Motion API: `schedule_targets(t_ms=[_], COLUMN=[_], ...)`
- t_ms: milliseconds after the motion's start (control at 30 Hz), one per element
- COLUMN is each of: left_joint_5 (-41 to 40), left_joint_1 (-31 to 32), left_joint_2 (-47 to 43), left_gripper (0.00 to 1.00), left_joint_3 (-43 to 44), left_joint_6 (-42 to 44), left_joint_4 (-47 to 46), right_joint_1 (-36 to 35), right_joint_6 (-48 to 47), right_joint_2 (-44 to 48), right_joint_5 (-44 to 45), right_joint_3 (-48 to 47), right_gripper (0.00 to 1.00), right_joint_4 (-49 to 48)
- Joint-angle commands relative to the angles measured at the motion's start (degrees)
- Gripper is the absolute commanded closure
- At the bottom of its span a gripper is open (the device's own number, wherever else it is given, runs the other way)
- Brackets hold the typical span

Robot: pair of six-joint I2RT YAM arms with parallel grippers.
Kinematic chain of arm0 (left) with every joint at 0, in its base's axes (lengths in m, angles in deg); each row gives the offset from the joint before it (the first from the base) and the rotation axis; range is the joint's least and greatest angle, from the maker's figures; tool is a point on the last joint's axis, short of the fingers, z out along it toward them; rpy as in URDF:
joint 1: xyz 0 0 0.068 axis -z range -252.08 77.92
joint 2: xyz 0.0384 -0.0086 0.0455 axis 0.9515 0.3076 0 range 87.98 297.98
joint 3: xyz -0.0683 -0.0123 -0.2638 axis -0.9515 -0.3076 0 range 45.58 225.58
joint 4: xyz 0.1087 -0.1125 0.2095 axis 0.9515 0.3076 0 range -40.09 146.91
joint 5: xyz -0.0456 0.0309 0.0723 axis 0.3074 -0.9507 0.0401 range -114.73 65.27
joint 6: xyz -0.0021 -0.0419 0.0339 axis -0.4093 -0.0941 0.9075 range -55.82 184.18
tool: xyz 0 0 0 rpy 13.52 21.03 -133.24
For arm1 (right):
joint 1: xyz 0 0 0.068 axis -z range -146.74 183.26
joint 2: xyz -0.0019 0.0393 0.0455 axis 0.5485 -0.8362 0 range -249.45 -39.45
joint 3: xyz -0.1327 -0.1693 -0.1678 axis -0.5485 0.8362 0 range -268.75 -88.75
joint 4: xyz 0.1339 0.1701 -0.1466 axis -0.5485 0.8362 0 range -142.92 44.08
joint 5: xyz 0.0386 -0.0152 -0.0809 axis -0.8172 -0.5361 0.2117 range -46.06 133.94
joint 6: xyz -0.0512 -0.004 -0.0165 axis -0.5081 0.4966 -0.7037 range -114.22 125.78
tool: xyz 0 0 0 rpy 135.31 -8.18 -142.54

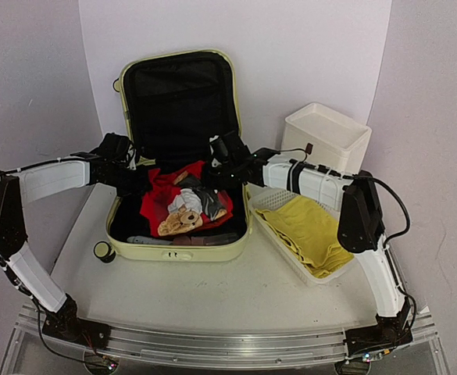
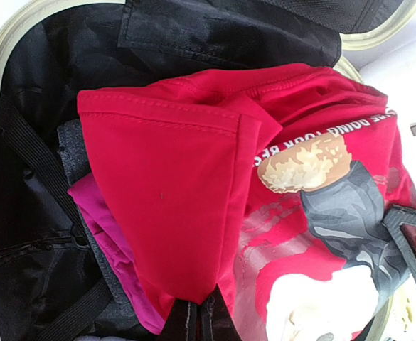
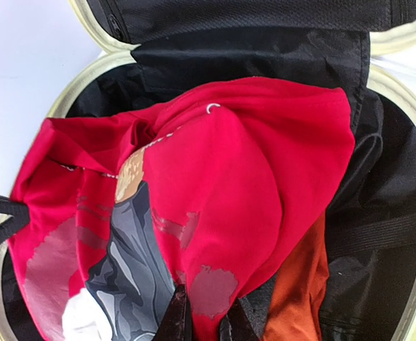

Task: Open, take out, and arrange the luggage

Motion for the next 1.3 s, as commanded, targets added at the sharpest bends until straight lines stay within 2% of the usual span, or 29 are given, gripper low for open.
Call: schedule_targets(t_ms=[0,200,233,300,367,500,567,600,867,1267], left_joint_5=[1.4,2.0,2.4,3.1,3.7,4.5,4.8,4.9,5.1,7.9], left_joint_1=[-0.1,-0.1,-0.1,-0.1,-0.1,-0.1,-0.1,-0.1,-0.1,-0.1], left_joint_2=[-2.7,-3.2,-3.2,-3.1,-2.6,-1.5,-1.1,-1.0,-1.4,-5.2], left_gripper=[1.00,1.00,1.00,1.00,1.00,1.00,1.00,1.00,1.00,1.00], left_joint_3=[2.9,4.5,4.7,5.0,5.1,5.0,4.9,4.9,5.1,6.9], left_joint_6=[0.3,0.4,0.3,0.1,-0.1,-0.2,-0.3,-0.3,0.1,-1.3], left_joint_4=[-1.4,-0.8,-0.7,-0.5,-0.5,-0.6,-0.6,-0.6,-0.2,1.2], right_joint_1=[0.0,0.1,0.1,0.1,0.1,0.1,0.1,0.1,0.1,0.2], right_joint_6=[-1.0,-1.5,-1.3,-0.7,0.0,1.3,1.5,1.7,1.6,-0.8], right_joint_2=[7.4,8.0,8.0,7.9,7.5,6.2,5.8,5.5,5.7,12.1], right_joint_5=[0.5,1.7,2.1,2.8,3.0,2.3,1.6,1.3,1.2,1.7], right_joint_3=[-0.2,0.3,0.6,1.5,2.3,2.8,2.7,2.6,2.0,1.5], right_gripper=[1.00,0.99,0.97,0.86,0.82,0.85,0.91,1.00,1.00,1.00], right_joint_4=[-3.2,-2.9,-2.8,-2.7,-2.7,-2.7,-2.7,-2.7,-2.7,-1.5])
